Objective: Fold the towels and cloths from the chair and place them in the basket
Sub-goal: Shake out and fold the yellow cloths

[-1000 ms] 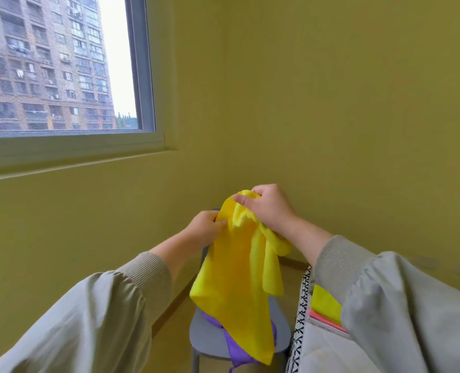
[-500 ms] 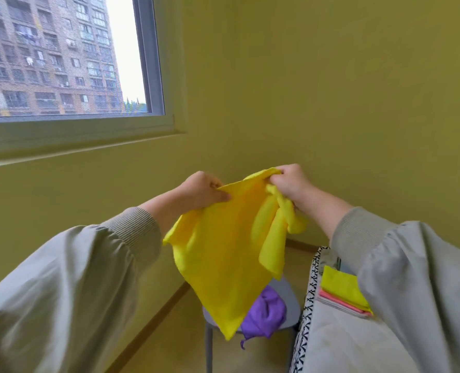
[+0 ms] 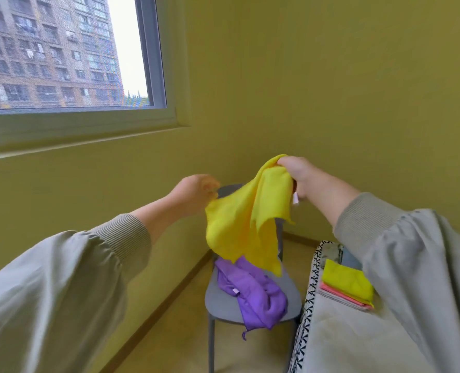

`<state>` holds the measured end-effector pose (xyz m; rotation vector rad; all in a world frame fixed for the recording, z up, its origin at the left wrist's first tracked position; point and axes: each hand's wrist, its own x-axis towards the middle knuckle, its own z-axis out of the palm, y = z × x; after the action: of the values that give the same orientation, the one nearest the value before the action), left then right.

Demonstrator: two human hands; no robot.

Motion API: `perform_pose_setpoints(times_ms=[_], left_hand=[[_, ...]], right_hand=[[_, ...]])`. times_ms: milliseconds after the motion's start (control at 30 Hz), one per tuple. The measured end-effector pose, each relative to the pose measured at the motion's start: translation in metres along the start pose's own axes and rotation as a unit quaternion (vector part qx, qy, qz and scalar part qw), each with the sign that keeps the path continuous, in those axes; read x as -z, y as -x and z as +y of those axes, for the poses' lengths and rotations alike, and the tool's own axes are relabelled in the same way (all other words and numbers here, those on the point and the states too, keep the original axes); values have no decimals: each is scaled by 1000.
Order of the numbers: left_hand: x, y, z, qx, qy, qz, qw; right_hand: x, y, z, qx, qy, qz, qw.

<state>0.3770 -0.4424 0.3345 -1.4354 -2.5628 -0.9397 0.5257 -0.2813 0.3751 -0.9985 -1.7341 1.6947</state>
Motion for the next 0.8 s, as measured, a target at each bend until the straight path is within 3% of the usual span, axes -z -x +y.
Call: perform_pose_setpoints(times_ms=[67,133,200,300,400,500,633,800], left_hand=[[1,9,8,-23,55,-69,996],[0,20,13,-10,151,-165,975],[-7,25,10,10,230,-209,950],[-29,26,5,13,230,-163,959],[-43,30,10,13,206,-39,978],[-39,26,10,58,252,17,966],[-14,11,12,110,284,-14,952],[13,2,12,132,327,-157,923]], right_hand=[[-7,-3,-3,-8,-49,-4,999],[-13,-6,-4,-18,-72,0,997],[-19,-7,-4,-26,-74,10,997],[-27,-6,-1,-40,-68,19,997],[-29,-10,3,-41,-72,11,996],[-26,-14,10,-23,-56,18,998],[-27,-11,27,-25,-12,-31,999],[-27,-1,38,-88,-32,-60,994]])
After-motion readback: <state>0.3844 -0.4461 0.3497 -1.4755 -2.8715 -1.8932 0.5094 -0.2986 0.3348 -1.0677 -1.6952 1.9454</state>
